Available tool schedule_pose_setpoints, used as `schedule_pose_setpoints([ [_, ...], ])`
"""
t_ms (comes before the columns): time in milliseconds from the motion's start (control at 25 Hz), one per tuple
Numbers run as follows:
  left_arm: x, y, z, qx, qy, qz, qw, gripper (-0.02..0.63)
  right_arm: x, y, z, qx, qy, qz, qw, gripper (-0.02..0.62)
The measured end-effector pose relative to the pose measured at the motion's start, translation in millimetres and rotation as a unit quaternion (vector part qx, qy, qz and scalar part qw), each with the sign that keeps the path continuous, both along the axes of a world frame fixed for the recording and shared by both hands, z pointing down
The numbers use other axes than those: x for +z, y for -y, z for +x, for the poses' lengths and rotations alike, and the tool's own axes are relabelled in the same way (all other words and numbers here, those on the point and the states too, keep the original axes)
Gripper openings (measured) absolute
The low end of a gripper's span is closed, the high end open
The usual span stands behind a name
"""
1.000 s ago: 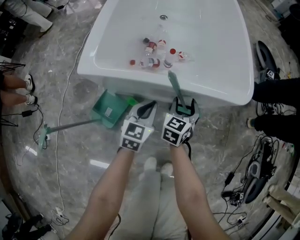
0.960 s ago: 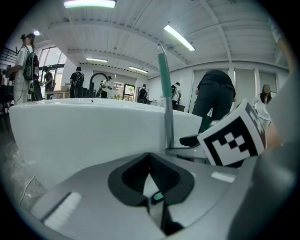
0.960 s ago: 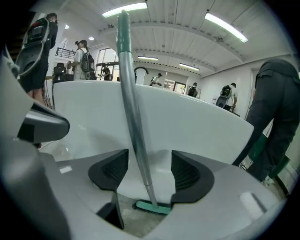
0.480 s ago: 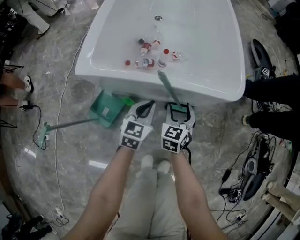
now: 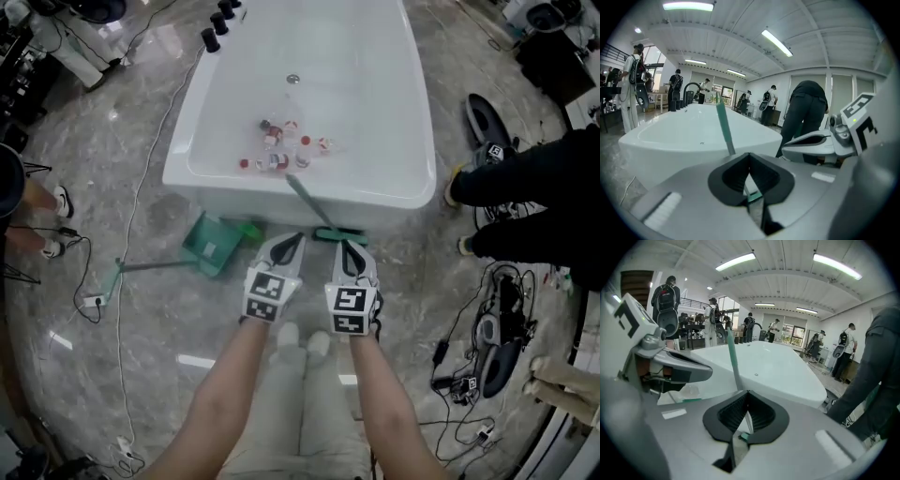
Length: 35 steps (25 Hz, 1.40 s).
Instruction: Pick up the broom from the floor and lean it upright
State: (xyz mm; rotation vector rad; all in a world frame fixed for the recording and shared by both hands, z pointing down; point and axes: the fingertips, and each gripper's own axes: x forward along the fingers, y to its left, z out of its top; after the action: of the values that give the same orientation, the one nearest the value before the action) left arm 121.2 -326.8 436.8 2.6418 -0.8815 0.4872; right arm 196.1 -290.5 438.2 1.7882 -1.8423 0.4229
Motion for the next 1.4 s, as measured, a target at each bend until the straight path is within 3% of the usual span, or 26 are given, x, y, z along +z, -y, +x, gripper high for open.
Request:
schedule_pose_setpoints([
  [200, -55, -15, 0, -0.004, -0.021, 0.020, 0.9996, 0.000, -59, -18, -16, -0.069, 0.051, 0.017, 0.996, 0.002],
  [400, -114, -27, -9, -0.003, -0.041, 0.046, 0.9981, 0.000, -120, -37, -22, -0.096, 0.074, 0.047, 0.991, 0.002],
  [600, -178, -48, 8, 0.030, -0.051, 0.085, 0.9946, 0.000, -177, -63, -19, -0.123, 0.061, 0.074, 0.988, 0.002],
  [840, -263, -77, 27, 0.083, -0.079, 0.153, 0.9816, 0.000, -251, -72, -33, -0.161, 0.034, 0.133, 0.977, 0.002],
  [1120, -331, -86, 35, 0.095, -0.104, 0.216, 0.9663, 0.000, -317, -70, -22, -0.148, 0.030, 0.200, 0.968, 0.002],
  [1400, -334, -82, 40, 0.088, -0.096, 0.209, 0.9692, 0.000, -324, -66, -15, -0.134, 0.027, 0.208, 0.968, 0.002],
])
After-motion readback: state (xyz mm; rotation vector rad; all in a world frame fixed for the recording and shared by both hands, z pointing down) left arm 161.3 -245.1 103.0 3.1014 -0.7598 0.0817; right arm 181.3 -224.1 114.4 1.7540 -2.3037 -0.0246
